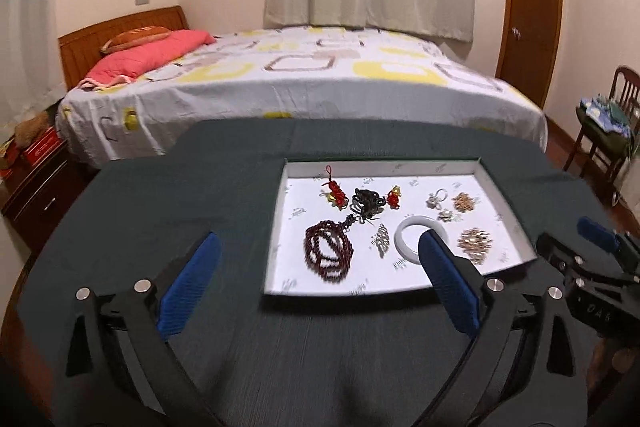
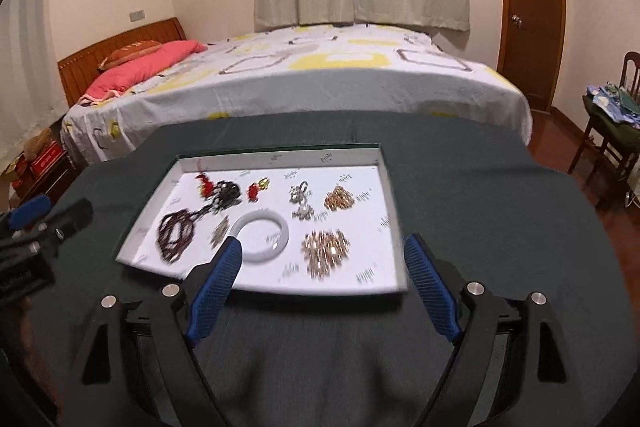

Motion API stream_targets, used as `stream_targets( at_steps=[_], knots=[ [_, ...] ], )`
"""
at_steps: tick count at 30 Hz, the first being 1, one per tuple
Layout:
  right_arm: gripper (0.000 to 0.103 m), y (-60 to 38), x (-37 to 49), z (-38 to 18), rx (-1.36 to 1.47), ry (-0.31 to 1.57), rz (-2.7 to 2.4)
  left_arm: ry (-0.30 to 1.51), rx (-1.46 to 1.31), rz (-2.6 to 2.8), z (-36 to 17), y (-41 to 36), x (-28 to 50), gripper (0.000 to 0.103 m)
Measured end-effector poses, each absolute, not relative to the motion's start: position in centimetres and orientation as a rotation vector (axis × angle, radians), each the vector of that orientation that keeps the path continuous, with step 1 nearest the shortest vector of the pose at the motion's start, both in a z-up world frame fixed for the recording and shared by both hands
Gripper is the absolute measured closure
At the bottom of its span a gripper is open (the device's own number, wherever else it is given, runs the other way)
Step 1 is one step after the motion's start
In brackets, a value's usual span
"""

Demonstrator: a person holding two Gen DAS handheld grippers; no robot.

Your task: Organize jewelry

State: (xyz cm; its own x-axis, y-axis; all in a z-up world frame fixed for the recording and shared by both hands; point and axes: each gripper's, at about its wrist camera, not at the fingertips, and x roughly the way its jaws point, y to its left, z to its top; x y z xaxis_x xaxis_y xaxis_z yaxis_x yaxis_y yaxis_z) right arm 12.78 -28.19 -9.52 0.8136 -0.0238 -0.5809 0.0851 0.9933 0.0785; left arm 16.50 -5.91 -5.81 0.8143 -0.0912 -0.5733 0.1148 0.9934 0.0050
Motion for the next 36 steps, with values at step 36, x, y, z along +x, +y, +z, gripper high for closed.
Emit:
stream_targets(
  at_steps=[36],
  knots=[
    [0.019, -26.6, -2.1, 0.0, 0.057, 0.347, -0.067, 0.416, -0.023, -0.059, 2.4, -1.5, 0.2, 0.004]
  ],
)
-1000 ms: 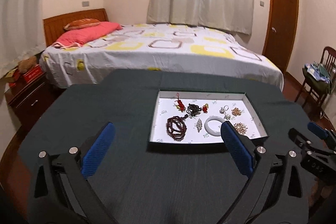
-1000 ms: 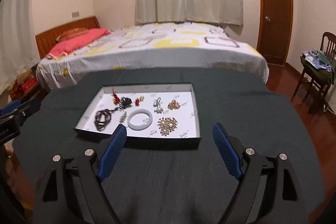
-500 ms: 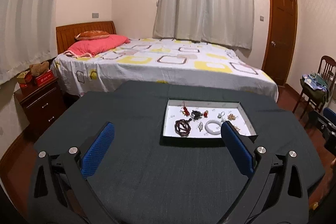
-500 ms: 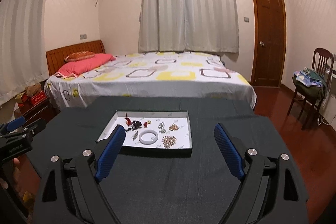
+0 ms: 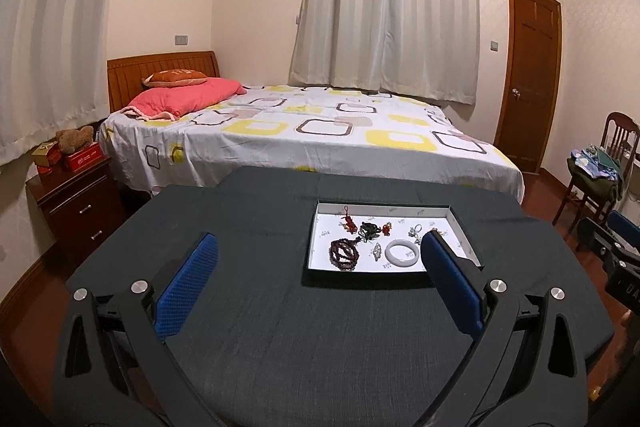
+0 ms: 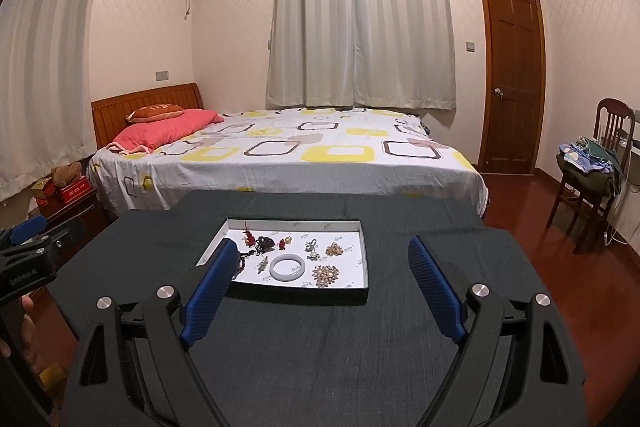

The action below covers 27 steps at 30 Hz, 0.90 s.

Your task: Organize jewelry

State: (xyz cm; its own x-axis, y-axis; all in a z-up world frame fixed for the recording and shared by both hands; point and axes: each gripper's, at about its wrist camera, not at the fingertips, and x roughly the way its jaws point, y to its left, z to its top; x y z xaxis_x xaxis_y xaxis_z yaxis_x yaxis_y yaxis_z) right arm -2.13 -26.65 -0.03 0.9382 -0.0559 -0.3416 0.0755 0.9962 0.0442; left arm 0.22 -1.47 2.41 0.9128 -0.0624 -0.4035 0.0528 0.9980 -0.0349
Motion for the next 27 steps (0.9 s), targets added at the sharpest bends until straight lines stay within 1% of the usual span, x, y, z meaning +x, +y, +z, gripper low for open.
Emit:
stream_targets(
  at_steps=[27],
  knots=[
    [0.019, -26.35, -2.15, -0.16, 0.055, 0.353, -0.059, 0.425, -0.029, -0.060, 2.32, -1.45, 0.39, 0.004]
  ],
)
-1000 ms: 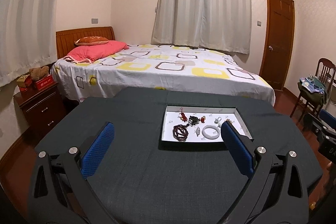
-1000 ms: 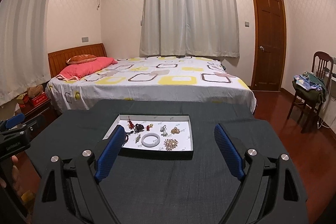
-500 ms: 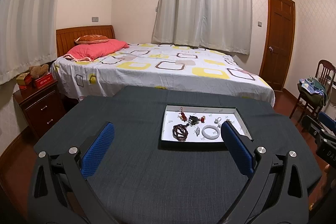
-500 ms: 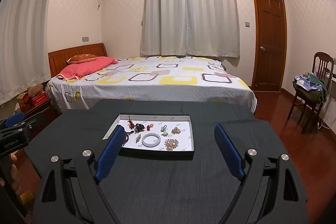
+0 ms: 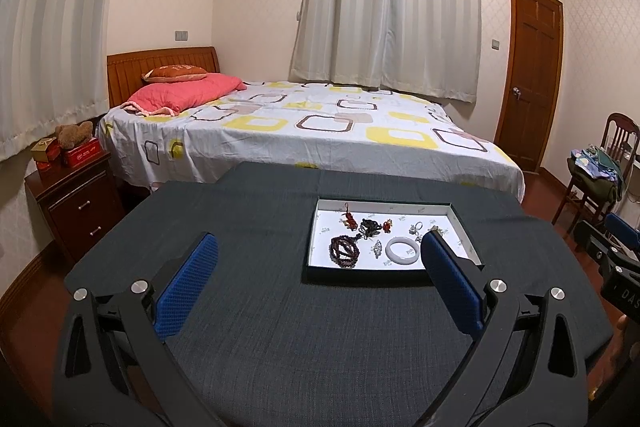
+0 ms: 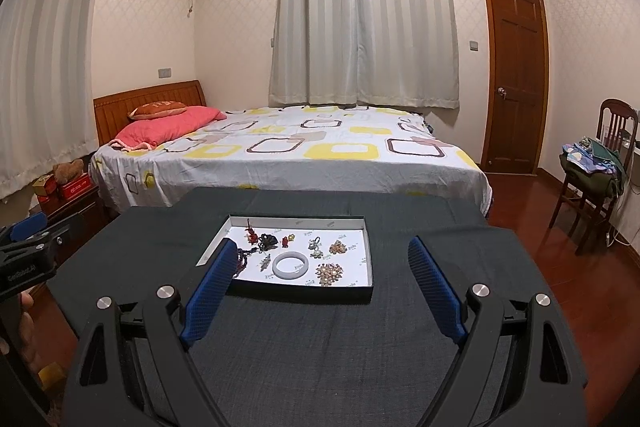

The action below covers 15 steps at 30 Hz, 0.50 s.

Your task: Organize jewelry

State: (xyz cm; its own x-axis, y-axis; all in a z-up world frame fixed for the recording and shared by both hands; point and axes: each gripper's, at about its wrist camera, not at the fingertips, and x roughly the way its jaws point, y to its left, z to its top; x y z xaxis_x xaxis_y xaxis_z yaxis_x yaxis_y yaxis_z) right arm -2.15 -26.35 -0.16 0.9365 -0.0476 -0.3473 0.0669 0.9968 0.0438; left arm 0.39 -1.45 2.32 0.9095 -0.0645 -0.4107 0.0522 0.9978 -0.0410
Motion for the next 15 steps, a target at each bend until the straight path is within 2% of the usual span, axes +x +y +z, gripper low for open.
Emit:
stream_targets(
  at_steps=[15],
  knots=[
    [0.019, -26.08, -2.17, -0.23, 0.050, 0.355, -0.056, 0.425, -0.030, -0.060, 2.20, -1.34, 0.40, 0.004]
  ],
)
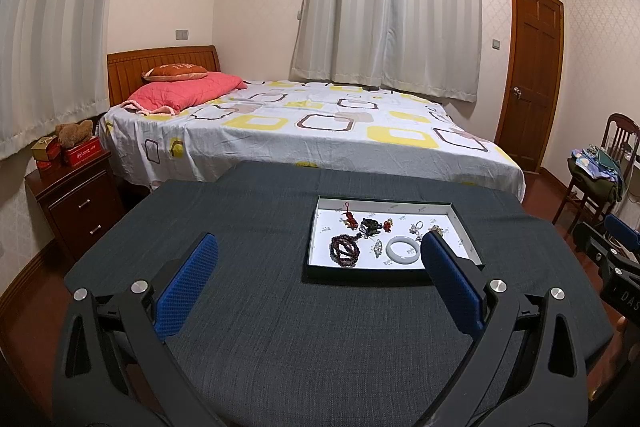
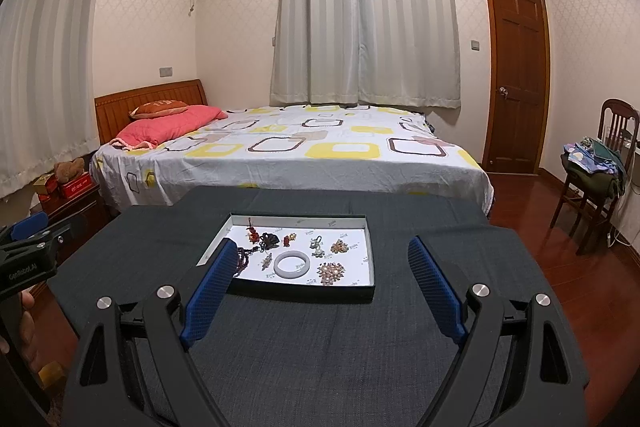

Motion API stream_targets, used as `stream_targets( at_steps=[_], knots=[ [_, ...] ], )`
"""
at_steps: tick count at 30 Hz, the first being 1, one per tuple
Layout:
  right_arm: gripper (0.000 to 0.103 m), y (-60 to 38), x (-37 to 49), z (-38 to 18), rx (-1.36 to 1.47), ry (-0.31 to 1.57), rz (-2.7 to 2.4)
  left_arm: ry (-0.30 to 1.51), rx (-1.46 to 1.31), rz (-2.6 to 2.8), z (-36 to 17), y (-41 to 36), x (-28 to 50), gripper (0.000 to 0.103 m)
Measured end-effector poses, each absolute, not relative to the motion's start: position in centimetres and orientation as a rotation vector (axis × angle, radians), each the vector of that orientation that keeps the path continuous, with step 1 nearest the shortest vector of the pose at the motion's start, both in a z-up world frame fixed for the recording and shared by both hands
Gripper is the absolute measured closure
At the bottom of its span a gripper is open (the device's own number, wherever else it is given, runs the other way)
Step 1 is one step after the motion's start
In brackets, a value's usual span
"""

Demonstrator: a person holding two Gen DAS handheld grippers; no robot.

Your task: Organize jewelry

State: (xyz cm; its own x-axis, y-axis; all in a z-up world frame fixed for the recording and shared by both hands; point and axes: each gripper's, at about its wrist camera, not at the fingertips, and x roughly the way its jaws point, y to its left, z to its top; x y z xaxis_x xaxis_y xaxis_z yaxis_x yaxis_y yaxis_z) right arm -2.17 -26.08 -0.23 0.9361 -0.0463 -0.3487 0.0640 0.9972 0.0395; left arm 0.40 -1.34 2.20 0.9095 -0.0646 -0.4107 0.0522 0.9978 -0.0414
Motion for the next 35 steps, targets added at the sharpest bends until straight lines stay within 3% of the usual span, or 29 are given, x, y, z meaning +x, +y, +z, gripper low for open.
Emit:
stream_targets(
  at_steps=[26, 35],
  knots=[
    [0.019, -26.1, -2.1, -0.9, 0.056, 0.368, -0.052, 0.448, -0.036, -0.114, 0.5, -1.3, 0.7, 0.004],
    [0.019, -28.1, 0.7, -2.7, 0.053, 0.397, -0.106, 0.553, -0.031, -0.035, -3.5, 0.1, 7.5, 0.004]
  ],
)
